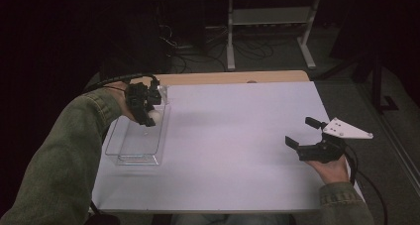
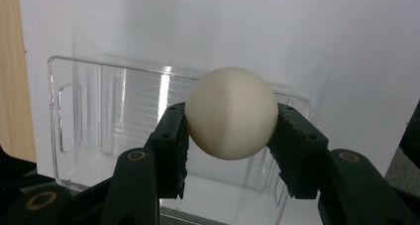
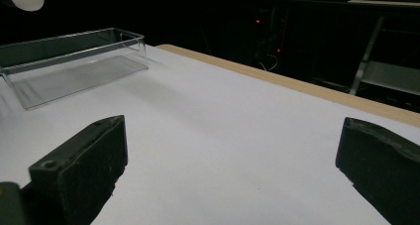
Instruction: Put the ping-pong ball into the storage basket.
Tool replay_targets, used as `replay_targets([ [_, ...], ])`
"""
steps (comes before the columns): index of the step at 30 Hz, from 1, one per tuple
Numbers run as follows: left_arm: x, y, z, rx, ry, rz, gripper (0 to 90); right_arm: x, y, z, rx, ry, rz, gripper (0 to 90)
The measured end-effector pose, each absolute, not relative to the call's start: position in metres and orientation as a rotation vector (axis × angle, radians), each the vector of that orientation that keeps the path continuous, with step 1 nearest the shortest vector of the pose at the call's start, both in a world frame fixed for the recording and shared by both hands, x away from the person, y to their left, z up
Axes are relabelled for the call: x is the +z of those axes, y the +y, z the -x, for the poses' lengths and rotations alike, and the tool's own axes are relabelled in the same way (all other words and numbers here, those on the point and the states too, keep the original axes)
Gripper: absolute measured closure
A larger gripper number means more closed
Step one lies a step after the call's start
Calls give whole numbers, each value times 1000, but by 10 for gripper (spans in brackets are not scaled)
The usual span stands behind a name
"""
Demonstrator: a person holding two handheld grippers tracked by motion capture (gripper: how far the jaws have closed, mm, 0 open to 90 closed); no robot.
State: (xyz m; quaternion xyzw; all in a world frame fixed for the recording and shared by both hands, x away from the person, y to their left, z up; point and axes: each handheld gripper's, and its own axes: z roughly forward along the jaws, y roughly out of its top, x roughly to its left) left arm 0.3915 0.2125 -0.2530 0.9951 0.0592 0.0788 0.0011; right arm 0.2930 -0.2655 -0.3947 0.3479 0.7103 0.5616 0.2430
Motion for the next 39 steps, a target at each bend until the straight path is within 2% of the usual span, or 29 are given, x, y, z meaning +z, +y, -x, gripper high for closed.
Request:
replay_targets([
  [23,-258,238,-387,228,251,-3134,517,-395,-264,-293,1530,1951,-953,0],
  [39,-270,236,-387,193,227,-3138,517,-396,-264,-293,1525,1955,-951,0],
])
